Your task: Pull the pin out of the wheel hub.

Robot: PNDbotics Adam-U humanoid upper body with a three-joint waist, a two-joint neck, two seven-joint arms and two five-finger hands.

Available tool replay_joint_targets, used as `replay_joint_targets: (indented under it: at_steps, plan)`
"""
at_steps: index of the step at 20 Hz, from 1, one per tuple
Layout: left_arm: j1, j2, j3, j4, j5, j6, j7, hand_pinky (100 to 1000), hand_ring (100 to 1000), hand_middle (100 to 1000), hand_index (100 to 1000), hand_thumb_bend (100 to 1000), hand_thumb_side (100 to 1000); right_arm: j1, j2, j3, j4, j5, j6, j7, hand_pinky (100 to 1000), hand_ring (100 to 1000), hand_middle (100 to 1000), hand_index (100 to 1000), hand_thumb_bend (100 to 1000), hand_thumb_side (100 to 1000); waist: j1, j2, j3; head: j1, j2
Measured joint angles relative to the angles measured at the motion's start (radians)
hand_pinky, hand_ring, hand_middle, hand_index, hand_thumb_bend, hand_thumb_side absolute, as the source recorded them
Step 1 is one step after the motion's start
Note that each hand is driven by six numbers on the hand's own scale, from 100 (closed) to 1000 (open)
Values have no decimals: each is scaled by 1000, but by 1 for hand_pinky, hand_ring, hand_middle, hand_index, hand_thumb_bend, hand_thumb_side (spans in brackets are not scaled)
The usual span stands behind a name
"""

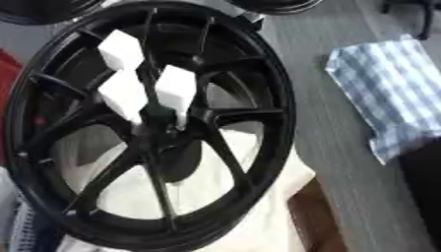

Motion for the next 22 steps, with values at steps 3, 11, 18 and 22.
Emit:
replay_joint_targets:
  at_steps: [3, 11, 18, 22]
  plan:
    - [3, -1, 6, 0, -2, 1, 8, 646, 545, 570, 705, 100, 592, 66, 41, -59, 61, 18, 10, -28, 1000, 1000, 934, 975, 100, 100, 5, 2, -3, 12, -9]
    - [4, -1, 10, 0, -5, 2, 11, 646, 546, 570, 705, 100, 590, 253, 141, -154, 118, 124, 18, -54, 1000, 1000, 952, 996, 100, 178, 7, 1, 7, 16, -14]
    - [-3, -2, -3, 0, 0, 2, -1, 644, 545, 568, 704, 100, 591, 421, 211, -251, -30, 99, -57, -139, 1000, 1000, 753, 846, 100, 627, -3, -6, 60, -18, -12]
    - [-14, -10, -15, -1, 5, 0, -14, 643, 546, 567, 704, 100, 593, 418, 222, -230, -130, 41, -118, -200, 1000, 1000, 702, 808, 100, 560, -11, -10, 80, -42, -5]
